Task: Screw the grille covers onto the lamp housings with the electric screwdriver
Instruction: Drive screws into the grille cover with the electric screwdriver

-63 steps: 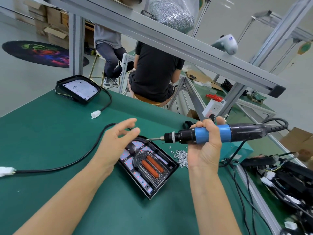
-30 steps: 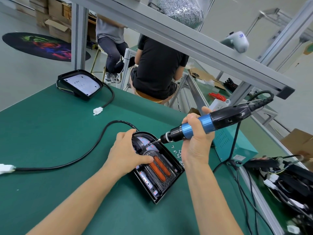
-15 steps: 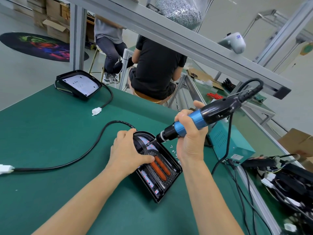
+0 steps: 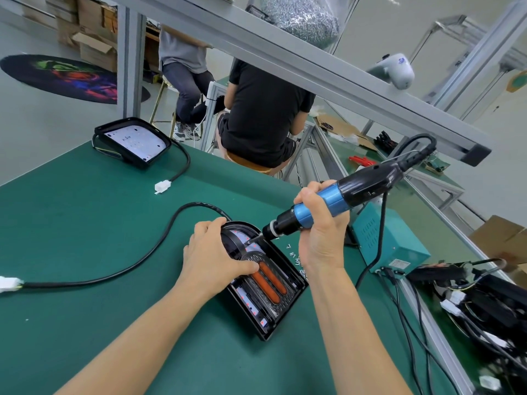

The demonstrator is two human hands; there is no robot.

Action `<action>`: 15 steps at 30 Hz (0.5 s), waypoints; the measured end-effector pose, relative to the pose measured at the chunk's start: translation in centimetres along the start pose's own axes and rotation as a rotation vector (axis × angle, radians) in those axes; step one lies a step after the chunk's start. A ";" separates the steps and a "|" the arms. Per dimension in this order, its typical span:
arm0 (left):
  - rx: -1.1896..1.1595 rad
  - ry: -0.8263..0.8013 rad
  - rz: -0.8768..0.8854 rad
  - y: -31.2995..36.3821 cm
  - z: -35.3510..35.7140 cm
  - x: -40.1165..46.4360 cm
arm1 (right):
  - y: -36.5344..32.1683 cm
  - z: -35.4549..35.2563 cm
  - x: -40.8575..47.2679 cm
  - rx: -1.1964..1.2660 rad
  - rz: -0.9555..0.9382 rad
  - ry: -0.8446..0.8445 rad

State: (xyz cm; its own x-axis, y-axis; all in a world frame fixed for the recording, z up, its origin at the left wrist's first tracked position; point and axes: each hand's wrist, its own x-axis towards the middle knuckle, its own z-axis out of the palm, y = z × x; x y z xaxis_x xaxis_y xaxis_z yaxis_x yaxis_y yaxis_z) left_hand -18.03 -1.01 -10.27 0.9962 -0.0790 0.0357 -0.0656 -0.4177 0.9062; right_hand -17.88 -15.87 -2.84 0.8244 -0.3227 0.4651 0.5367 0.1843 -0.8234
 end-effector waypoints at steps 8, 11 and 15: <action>-0.011 0.015 -0.016 -0.3 0.1 0.2 | -0.2 -0.1 0.2 -0.038 0.038 -0.168; 0.000 0.016 -0.026 -0.4 0.2 0.3 | -0.1 0.1 0.2 -0.037 0.034 -0.209; -0.005 0.016 -0.058 -0.9 0.2 0.3 | 0.3 0.2 -0.2 -0.040 0.012 -0.140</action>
State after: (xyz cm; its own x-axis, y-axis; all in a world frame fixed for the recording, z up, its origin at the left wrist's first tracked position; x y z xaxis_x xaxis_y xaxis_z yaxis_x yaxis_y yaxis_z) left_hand -17.67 -0.87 -11.14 0.9991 -0.0406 -0.0107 -0.0073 -0.4170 0.9089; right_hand -17.83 -15.59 -3.08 0.8491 -0.1879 0.4936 0.5214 0.1495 -0.8401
